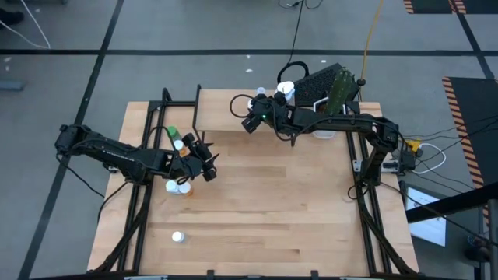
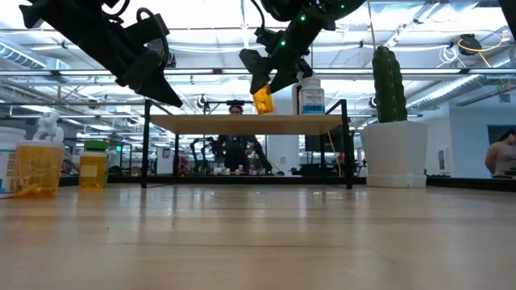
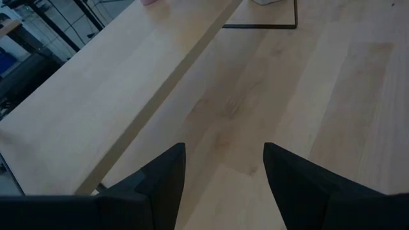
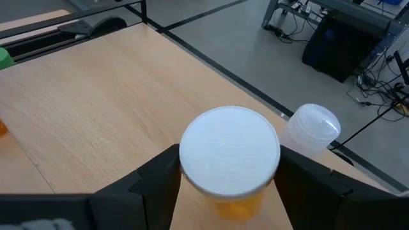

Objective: Pick and place medicine bottles onto shelf by color
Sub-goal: Put the bottom orange medicine bottle on the shelf

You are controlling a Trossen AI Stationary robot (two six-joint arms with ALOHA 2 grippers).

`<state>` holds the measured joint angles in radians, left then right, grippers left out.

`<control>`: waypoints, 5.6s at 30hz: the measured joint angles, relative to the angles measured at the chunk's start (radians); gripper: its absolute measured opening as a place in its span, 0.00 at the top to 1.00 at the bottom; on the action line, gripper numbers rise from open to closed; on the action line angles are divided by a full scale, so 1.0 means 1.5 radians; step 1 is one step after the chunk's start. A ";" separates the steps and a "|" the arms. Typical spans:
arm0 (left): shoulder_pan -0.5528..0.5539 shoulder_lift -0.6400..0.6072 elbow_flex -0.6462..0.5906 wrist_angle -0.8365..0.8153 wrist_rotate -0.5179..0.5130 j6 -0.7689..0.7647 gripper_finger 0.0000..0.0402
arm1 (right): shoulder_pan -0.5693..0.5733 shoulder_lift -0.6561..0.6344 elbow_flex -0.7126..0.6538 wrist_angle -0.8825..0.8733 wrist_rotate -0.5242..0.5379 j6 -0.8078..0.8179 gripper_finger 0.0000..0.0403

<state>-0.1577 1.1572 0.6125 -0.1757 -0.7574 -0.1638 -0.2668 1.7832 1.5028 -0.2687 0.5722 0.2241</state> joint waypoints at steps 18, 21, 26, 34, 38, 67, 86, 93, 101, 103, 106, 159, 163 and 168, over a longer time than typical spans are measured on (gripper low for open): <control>0.000 0.000 0.000 -0.010 0.001 -0.010 0.47 | 0.036 -0.027 0.000 0.049 -0.010 -0.125 0.41; -0.001 0.000 0.000 -0.011 0.001 -0.013 0.47 | 0.063 -0.040 0.000 0.064 -0.037 -0.232 0.41; -0.001 0.000 0.000 -0.011 0.001 -0.013 0.47 | 0.124 -0.035 -0.009 0.044 -0.086 -0.381 0.47; -0.001 0.001 0.000 -0.006 0.006 -0.021 0.47 | 0.142 0.036 -0.079 0.148 0.086 -0.551 0.69; -0.001 0.001 0.000 -0.006 0.012 -0.019 0.47 | 0.124 0.043 -0.081 0.162 0.098 -0.556 0.79; -0.001 0.001 0.000 -0.040 0.018 -0.039 0.47 | 0.014 0.038 -0.081 0.163 0.125 -0.524 0.96; -0.001 0.000 0.000 -0.055 0.018 -0.055 0.47 | 0.000 0.031 -0.081 0.159 0.125 -0.531 0.96; -0.002 0.000 0.000 -0.058 0.018 -0.062 0.47 | 0.009 -0.013 -0.081 0.161 0.099 -0.512 0.96; -0.002 0.000 0.000 -0.057 0.019 -0.063 0.47 | 0.056 -0.039 -0.081 0.161 -0.131 -0.377 0.95; -0.002 0.000 0.000 -0.056 0.004 -0.063 0.47 | 0.073 -0.039 -0.081 0.161 -0.168 -0.351 0.94; -0.004 0.000 0.000 -0.057 -0.023 -0.063 0.47 | 0.106 -0.030 -0.080 0.171 -0.206 -0.319 0.89; -0.054 -0.221 0.000 -0.299 -0.246 -0.193 0.47 | 0.180 0.604 0.366 0.527 -0.558 -0.162 0.22; -0.046 -0.221 0.000 -0.298 -0.247 -0.188 0.47 | 0.182 0.624 0.366 0.597 -0.556 -0.173 0.22; -0.037 -0.221 0.000 -0.295 -0.247 -0.179 0.47 | 0.184 0.625 0.366 0.602 -0.557 -0.185 0.22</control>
<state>-0.2134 0.8261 0.6128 -0.6188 -1.1275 -0.4325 0.0090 2.7209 2.0521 0.6336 -0.2626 -0.0540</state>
